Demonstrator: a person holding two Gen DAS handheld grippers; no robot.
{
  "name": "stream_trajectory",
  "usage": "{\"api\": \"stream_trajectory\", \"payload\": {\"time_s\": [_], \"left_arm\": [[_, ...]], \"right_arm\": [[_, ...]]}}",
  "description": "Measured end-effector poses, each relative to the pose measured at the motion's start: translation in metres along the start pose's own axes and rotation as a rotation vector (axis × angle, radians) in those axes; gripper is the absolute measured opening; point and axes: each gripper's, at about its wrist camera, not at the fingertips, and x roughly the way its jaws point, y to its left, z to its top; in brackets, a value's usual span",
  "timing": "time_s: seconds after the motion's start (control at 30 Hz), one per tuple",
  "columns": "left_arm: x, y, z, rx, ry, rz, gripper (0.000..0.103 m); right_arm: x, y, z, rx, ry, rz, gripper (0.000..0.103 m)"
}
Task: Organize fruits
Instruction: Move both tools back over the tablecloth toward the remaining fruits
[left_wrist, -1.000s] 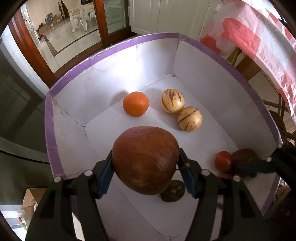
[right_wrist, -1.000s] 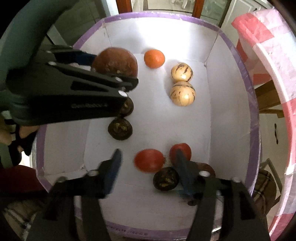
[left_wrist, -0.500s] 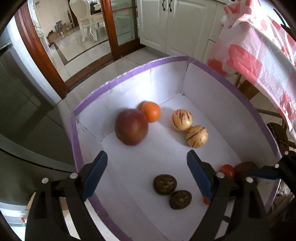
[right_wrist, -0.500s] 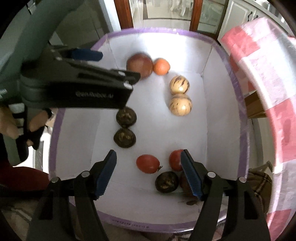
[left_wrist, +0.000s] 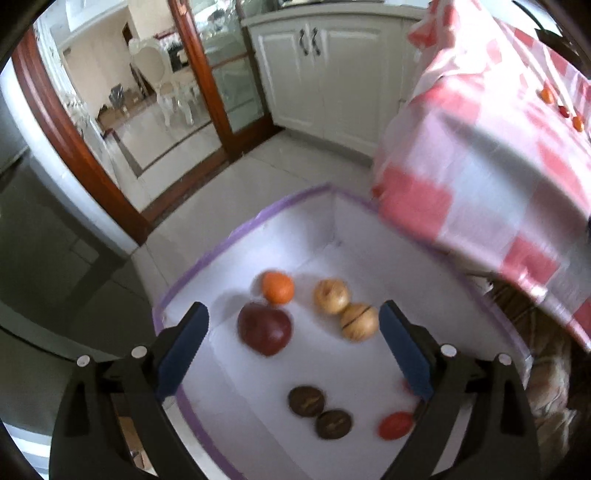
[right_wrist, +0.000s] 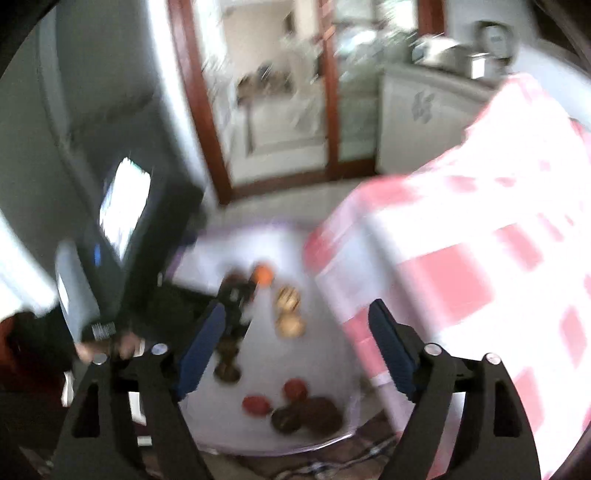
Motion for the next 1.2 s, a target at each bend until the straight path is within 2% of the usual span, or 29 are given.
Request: {"api": "stream_trajectory", "payload": {"time_s": [0.17,0.3,0.37,0.43,0.5,0.6,0.7,0.77,0.83,0.87,0.9,1.0,1.07,1.13,1.17,1.2], "left_arm": [[-0.019,-0.046,0.029,0.081,-0.081,0.011,0.097],[-0.03,-0.099,0.055,0.164,-0.133,-0.011,0.098],[-0.031,-0.122,0.064,0.198,-0.116,0.114,0.102],[-0.029,-0.149,0.063,0.28,-0.108,0.288,0.102],[-0.026,-0.167,0.062,0.378,-0.118,0.395,0.099],[-0.023,-0.171,0.067,0.4,-0.049,0.37,0.096],[-0.04,-0.172,0.078,0.396,-0.089,0.35,0.096],[-0.06,-0.182,0.094,0.405,-0.143,0.282,0.096],[-0.08,-0.197,0.106,0.402,-0.182,0.154,0.098],[-0.084,-0.208,0.119,0.396,-0.193,0.058,0.101],[-0.085,-0.223,0.136,0.38,-0.189,-0.075,0.101],[-0.073,-0.27,0.173,0.362,-0.164,-0.367,0.101],[-0.057,-0.318,0.195,0.399,-0.152,-0.44,0.101],[-0.033,-0.358,0.228,0.333,-0.087,-0.58,0.101],[-0.015,-0.379,0.245,0.259,-0.006,-0.693,0.101],[-0.005,-0.392,0.255,0.213,0.04,-0.748,0.101]], "right_arm": [[-0.049,-0.066,-0.001,0.176,-0.13,-0.077,0.084],[-0.074,-0.117,-0.015,0.297,-0.182,-0.164,0.086],[-0.086,-0.14,-0.024,0.357,-0.203,-0.21,0.087],[-0.102,-0.166,-0.032,0.422,-0.234,-0.264,0.087],[-0.116,-0.188,-0.041,0.487,-0.263,-0.304,0.087],[-0.133,-0.217,-0.05,0.559,-0.309,-0.333,0.087],[-0.149,-0.233,-0.057,0.557,-0.335,-0.37,0.087],[-0.157,-0.243,-0.058,0.556,-0.334,-0.397,0.087],[-0.167,-0.256,-0.064,0.585,-0.321,-0.41,0.087],[-0.172,-0.263,-0.067,0.604,-0.316,-0.419,0.087],[-0.178,-0.275,-0.072,0.635,-0.311,-0.442,0.087],[-0.192,-0.3,-0.082,0.695,-0.302,-0.501,0.087],[-0.202,-0.323,-0.089,0.743,-0.287,-0.556,0.087],[-0.208,-0.342,-0.094,0.771,-0.273,-0.598,0.087],[-0.211,-0.354,-0.097,0.786,-0.265,-0.631,0.087],[-0.213,-0.364,-0.099,0.796,-0.26,-0.652,0.087]]}}
